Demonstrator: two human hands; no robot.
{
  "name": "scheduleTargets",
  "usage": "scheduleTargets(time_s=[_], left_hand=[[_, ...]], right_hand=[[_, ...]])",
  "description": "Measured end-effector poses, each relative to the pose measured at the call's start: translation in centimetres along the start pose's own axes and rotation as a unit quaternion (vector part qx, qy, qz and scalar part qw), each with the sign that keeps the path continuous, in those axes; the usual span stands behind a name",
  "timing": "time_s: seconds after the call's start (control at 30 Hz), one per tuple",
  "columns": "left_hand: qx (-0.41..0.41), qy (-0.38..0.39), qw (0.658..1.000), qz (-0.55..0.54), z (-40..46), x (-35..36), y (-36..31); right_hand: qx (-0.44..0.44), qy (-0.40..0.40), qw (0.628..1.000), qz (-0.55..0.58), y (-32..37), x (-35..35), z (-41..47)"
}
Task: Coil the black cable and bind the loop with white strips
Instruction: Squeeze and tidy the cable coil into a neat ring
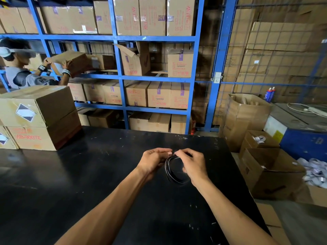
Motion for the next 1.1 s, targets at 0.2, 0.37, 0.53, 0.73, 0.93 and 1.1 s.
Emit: scheduleTargets(time_s=[0.2,0.37,0.53,0.73,0.93,1.1], left_hand=[[-0.044,0.032,0.995,0.082,-1.1,-1.6,-0.5],[-0.04,0.037,0.993,0.108,-0.8,-1.1,-0.3],[-0.123,0.038,0.99,0.065,-1.6,-0.9,1.1],[-0.2,0.124,0.971,0.031,-2.8,0.8,2.4],[-0.165,0.058,0.982,0.067,-2.3,0.7,2.1],[-0.062,0.089,0.992,0.069,-1.9,0.1,0.8]], right_hand=[[-0.026,0.012,0.998,-0.058,-0.1,1.1,0.0],[-0.042,-0.002,0.997,-0.07,0.0,0.4,0.4],[-0.037,-0.033,0.995,-0.089,-0.4,0.4,0.2],[-0.017,-0.081,0.993,-0.089,-0.3,0.2,0.1],[-0.015,-0.103,0.989,-0.109,0.0,0.2,0.3],[-0.02,-0.076,0.988,-0.135,0.3,0.4,0.5]])
Point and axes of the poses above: each hand's wrist, its own z-axis towards the middle knuckle, its own x-axis out of the palm, y = z × x, the point moved 4 cm from there along z, towards the middle knuckle, and after that the axes turned 13 degrees about y, right-handed, at the moved point
